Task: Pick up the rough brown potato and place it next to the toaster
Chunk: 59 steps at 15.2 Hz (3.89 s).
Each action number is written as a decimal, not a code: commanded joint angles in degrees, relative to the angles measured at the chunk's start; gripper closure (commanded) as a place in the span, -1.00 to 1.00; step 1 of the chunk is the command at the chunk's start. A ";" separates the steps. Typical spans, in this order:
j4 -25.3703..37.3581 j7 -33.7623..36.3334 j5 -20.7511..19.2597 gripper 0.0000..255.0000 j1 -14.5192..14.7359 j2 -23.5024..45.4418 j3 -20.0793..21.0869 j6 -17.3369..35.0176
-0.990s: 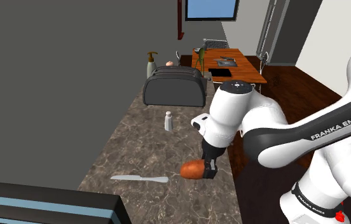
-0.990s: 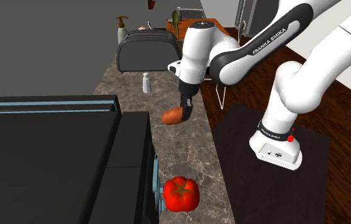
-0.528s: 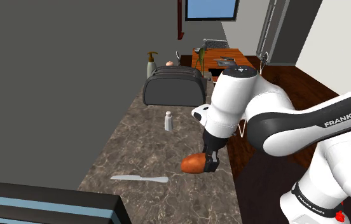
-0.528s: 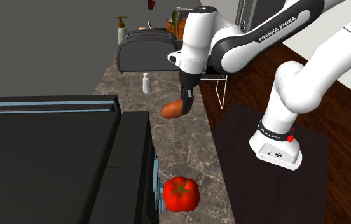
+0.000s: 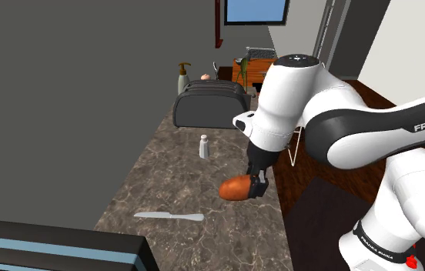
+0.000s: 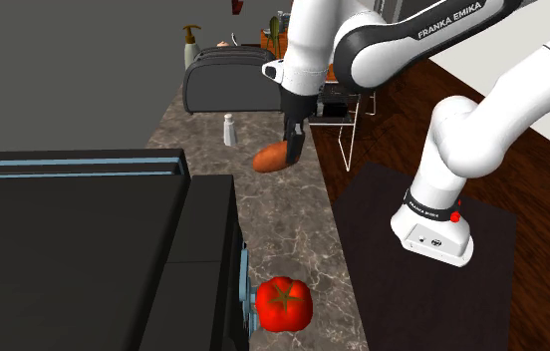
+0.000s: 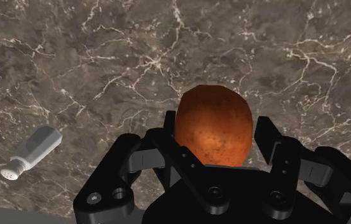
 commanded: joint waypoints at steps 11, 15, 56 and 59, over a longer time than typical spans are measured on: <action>7.57 -0.30 -0.64 1.00 -0.22 -2.43 -1.23 -10.00; 10.42 -0.38 -0.88 1.00 -0.35 -2.76 -1.59 -13.18; 34.57 -31.95 -10.18 1.00 -9.99 11.16 -28.72 -23.33; 38.38 -36.18 -9.79 1.00 -10.80 15.08 -31.92 -23.19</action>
